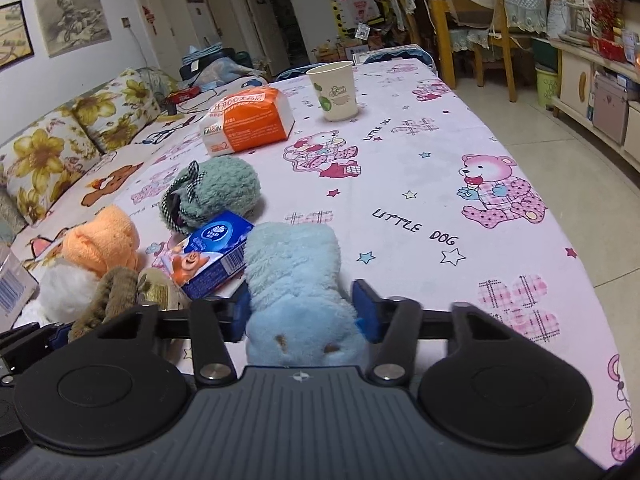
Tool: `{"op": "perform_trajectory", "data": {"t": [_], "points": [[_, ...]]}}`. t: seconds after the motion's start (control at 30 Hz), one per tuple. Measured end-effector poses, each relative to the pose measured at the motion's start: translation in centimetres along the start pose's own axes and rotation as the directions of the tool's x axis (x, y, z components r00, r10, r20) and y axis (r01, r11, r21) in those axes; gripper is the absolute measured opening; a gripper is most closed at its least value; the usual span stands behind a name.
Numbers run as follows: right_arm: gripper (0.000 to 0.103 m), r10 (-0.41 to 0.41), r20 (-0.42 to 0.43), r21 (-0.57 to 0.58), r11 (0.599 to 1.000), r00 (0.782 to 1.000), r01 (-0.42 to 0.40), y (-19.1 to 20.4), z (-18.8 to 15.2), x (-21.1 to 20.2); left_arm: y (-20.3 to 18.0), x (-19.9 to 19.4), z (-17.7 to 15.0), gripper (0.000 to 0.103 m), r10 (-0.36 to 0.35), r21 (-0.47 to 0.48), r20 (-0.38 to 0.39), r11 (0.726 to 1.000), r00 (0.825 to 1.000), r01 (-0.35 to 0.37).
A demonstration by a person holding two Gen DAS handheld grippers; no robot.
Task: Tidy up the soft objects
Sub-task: 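Close the left tool on the brown scrunchie while the right tool grips the light blue plush, then lift both held items and carry them over the cardboard box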
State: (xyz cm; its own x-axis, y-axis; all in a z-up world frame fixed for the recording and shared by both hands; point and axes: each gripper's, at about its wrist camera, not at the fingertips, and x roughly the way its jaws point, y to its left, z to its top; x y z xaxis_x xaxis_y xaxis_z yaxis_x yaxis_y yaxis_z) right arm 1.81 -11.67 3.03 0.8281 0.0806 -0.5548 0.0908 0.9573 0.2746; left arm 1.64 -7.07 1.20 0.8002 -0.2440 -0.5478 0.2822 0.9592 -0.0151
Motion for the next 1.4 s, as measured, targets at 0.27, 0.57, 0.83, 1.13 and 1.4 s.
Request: {"op": "perform_trajectory", "data": {"t": [0.27, 0.57, 0.83, 1.13, 1.4], "points": [[0.056, 0.006, 0.015, -0.005, 1.000, 1.000, -0.006, -0.3, -0.3, -0.2, 0.7, -0.8, -0.4, 0.037, -0.022, -0.030, 0.004, 0.999, 1.000, 0.022], [0.055, 0.021, 0.014, -0.031, 0.999, 1.000, -0.020, 0.2, -0.9, -0.9, 1.6, -2.6, -1.5, 0.037, -0.054, -0.052, 0.000, 0.997, 0.999, 0.054], [0.054, 0.034, 0.021, -0.073, 0.997, 0.999, -0.032, 1.3, -1.7, -2.3, 2.1, -4.4, -2.4, 0.037, -0.068, -0.074, -0.004, 0.995, 0.998, 0.068], [0.054, 0.039, 0.028, -0.094, 0.995, 0.999, -0.037, 2.4, -2.4, -3.6, 3.5, -6.4, -2.8, 0.037, -0.076, -0.122, 0.016, 0.990, 0.997, 0.078], [0.054, 0.041, 0.033, -0.071, 0.997, 0.999, -0.038, 3.2, -3.3, -4.9, 4.6, -8.4, -2.9, 0.037, -0.077, -0.133, 0.050, 0.988, 0.996, 0.083]]}}
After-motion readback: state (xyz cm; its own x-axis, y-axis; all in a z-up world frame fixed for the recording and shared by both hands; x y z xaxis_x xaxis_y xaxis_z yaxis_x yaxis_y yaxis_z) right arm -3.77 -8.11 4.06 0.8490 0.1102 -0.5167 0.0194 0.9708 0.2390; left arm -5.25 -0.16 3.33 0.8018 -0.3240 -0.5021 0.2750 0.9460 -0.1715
